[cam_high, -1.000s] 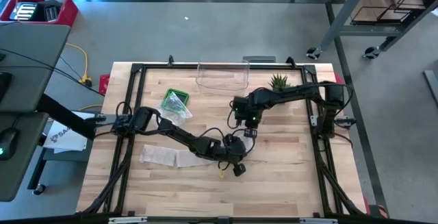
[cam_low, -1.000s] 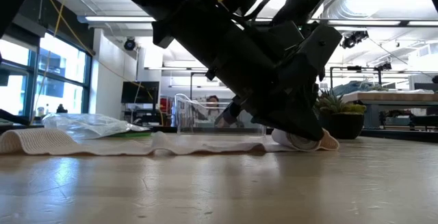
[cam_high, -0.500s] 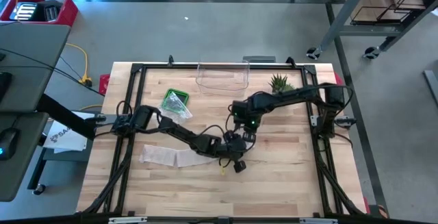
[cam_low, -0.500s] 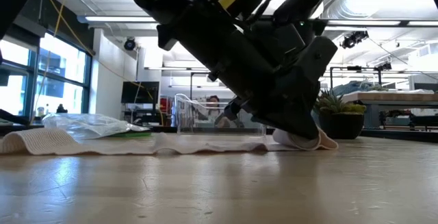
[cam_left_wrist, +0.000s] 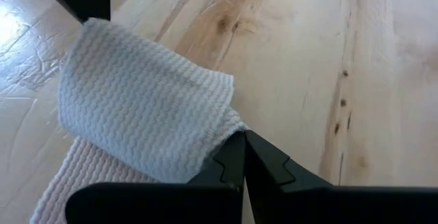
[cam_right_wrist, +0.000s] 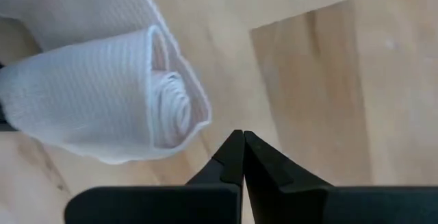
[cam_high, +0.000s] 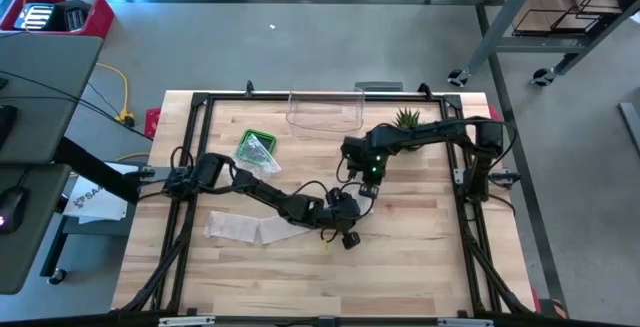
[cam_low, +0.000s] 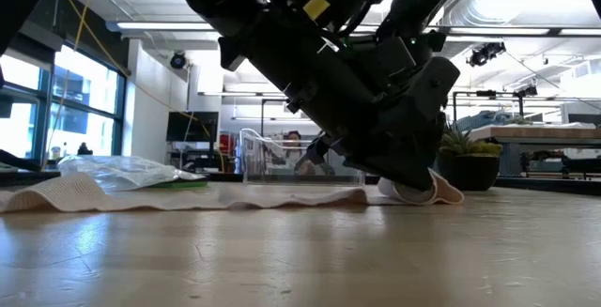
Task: Roll bandage
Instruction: Roll the bandage
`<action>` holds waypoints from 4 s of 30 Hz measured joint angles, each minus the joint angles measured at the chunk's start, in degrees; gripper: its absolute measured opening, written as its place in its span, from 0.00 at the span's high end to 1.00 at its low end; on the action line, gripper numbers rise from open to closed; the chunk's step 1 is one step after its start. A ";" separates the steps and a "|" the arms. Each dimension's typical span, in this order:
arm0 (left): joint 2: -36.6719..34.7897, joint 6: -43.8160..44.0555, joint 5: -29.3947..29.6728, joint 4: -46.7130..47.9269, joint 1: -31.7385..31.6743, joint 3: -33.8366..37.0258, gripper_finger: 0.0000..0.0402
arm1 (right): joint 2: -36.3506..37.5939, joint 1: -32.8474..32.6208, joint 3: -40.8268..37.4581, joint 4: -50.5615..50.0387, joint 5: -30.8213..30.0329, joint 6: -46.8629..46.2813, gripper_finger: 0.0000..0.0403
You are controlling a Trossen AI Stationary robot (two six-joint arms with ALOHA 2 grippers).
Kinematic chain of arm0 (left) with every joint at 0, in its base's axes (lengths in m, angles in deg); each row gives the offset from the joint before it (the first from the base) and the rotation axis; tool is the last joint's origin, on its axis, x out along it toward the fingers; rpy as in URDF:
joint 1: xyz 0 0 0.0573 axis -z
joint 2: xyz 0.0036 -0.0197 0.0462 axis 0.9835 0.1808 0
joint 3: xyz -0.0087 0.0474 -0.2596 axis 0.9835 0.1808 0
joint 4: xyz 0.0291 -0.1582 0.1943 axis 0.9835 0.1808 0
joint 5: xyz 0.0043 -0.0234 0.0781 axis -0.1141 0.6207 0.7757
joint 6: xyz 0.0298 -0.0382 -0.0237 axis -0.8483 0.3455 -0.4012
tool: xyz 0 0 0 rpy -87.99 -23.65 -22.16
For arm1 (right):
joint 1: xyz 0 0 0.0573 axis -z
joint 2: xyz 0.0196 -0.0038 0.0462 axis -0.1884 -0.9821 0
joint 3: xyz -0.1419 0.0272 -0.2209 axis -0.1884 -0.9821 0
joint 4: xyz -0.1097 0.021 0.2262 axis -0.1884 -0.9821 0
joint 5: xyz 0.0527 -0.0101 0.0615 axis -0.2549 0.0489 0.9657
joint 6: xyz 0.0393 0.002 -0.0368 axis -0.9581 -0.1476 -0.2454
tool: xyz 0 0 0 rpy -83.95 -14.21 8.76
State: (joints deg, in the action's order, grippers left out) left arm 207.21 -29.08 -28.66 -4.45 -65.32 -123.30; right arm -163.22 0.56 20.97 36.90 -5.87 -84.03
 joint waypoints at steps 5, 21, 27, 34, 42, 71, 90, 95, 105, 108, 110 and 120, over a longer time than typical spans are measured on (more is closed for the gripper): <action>0.00 -0.28 0.31 -0.09 -0.16 0.00 1.00 | 0.00 -1.56 0.00 0.16 1.79 -0.51 1.00; -0.58 -0.35 -0.47 0.01 -0.62 0.00 1.00 | 0.21 -3.60 0.00 0.55 1.66 -5.85 1.00; -4.37 0.16 -2.14 6.27 1.09 -0.02 1.00 | 3.42 -0.23 0.00 -1.03 -1.04 -3.59 1.00; -10.83 -0.38 0.12 18.06 2.05 -0.02 1.00 | 5.60 2.53 0.00 -3.43 -1.53 -1.91 1.00; -12.60 0.44 -0.67 18.81 0.58 5.22 1.00 | 6.60 -1.29 0.00 0.71 8.14 -5.41 1.00; -12.80 2.05 -5.30 11.65 -0.93 15.23 1.00 | -0.12 -12.51 -0.11 16.90 -2.06 -40.10 1.00; -12.90 3.57 -5.31 12.80 -1.18 15.26 1.00 | 0.42 -12.94 -0.17 20.76 3.52 -47.34 1.00; -12.87 4.20 -4.94 13.00 -1.18 15.26 1.00 | 0.11 -13.78 -0.15 21.20 0.83 -49.08 1.00; -12.52 4.24 -5.05 11.73 -1.03 14.84 1.00 | 0.98 -13.17 0.18 20.31 -2.31 -22.88 1.00; -12.63 3.96 -5.66 12.28 -0.96 14.93 1.00 | 3.34 -12.71 0.23 20.48 -3.64 -12.02 1.00; -12.63 3.88 -5.87 12.46 -0.92 14.93 1.00 | 3.78 -12.61 0.26 21.35 -3.53 -6.36 1.00; -12.74 4.66 -6.34 12.81 -0.74 14.99 1.00 | 1.05 -16.21 0.11 25.83 -5.13 2.51 1.00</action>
State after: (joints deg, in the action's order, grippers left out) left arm 194.47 -24.42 -34.99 8.36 -66.06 -108.31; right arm -162.16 -15.66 21.08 62.72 -11.00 -81.51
